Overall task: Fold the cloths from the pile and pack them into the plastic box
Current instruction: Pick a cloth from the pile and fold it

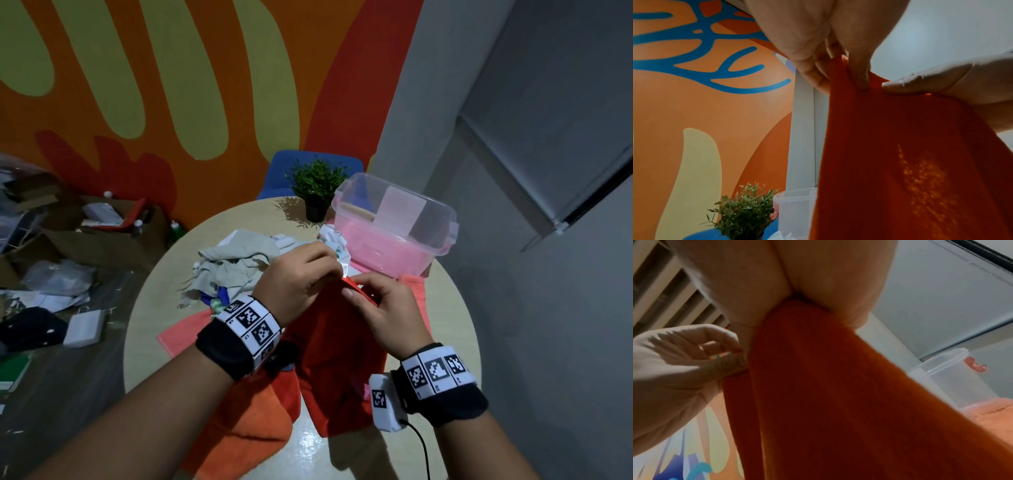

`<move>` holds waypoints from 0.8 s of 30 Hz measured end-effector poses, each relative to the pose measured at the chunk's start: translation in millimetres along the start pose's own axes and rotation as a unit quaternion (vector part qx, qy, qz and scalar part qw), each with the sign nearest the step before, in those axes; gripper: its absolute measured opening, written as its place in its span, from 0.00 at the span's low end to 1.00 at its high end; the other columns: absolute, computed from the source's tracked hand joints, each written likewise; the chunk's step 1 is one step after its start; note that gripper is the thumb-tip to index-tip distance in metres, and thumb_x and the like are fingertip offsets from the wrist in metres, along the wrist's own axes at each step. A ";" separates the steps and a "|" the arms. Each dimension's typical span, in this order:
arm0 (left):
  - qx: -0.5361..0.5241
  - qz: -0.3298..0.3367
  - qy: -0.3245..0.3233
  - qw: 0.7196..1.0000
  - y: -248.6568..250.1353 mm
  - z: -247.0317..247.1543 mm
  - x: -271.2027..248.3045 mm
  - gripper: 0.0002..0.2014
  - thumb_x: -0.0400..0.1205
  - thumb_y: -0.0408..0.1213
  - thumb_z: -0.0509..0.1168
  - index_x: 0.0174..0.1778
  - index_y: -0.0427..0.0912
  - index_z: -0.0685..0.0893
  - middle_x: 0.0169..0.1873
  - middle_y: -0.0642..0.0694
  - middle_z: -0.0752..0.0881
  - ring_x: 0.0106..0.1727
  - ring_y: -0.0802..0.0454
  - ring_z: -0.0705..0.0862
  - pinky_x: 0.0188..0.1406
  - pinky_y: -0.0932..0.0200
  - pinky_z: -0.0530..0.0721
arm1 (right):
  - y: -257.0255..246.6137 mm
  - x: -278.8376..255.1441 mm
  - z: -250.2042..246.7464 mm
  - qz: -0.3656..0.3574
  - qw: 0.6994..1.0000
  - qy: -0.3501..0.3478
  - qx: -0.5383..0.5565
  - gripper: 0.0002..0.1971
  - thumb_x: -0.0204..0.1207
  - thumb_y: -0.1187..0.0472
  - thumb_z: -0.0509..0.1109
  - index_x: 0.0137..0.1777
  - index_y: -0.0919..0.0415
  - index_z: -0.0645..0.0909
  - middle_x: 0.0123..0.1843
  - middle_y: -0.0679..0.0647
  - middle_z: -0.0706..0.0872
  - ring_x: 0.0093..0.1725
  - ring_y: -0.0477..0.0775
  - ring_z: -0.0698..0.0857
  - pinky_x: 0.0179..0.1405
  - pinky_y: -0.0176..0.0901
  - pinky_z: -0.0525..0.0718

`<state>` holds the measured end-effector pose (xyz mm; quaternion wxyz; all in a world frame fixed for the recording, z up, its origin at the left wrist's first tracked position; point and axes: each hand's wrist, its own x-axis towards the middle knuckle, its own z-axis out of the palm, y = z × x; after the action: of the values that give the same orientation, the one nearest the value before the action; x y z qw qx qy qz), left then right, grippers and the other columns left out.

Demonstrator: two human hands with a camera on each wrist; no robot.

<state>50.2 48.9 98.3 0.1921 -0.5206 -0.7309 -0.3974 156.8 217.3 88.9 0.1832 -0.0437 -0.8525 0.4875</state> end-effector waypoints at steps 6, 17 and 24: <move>-0.025 -0.046 -0.070 0.996 -2.7 -0.6 -4.0 0.08 0.79 0.34 0.66 0.51 0.50 0.83 0.43 0.49 0.89 0.45 0.49 0.83 0.44 0.48 0.84 | -2.1 -3.7 -1.4 -0.006 1.000 -0.007 -0.018 0.18 0.75 0.57 0.78 0.62 0.41 0.81 0.35 0.47 0.84 0.33 0.45 0.82 0.37 0.39 0.80; 0.084 -0.190 0.083 0.975 -37.2 -67.9 32.2 0.09 0.80 0.30 0.72 0.52 0.47 0.93 0.42 0.48 0.91 0.40 0.57 0.84 0.46 0.68 0.79 | 2.9 10.9 -54.2 0.040 0.995 0.056 -0.071 0.11 0.69 0.58 0.82 0.34 0.54 0.81 0.27 0.45 0.82 0.27 0.40 0.76 0.29 0.34 0.74; 0.024 -0.242 0.126 0.962 -37.2 -69.7 33.7 0.03 0.80 0.37 0.74 0.46 0.48 0.92 0.38 0.56 0.90 0.40 0.63 0.87 0.41 0.71 0.83 | -11.6 21.6 -66.7 0.034 0.974 0.144 0.174 0.06 0.72 0.54 0.75 0.40 0.52 0.80 0.32 0.43 0.85 0.32 0.42 0.80 0.34 0.33 0.80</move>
<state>-6.0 9.7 150.1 0.1931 -0.2688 -0.8142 -0.4769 161.6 271.1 135.0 0.2917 -0.1101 -0.7176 0.6227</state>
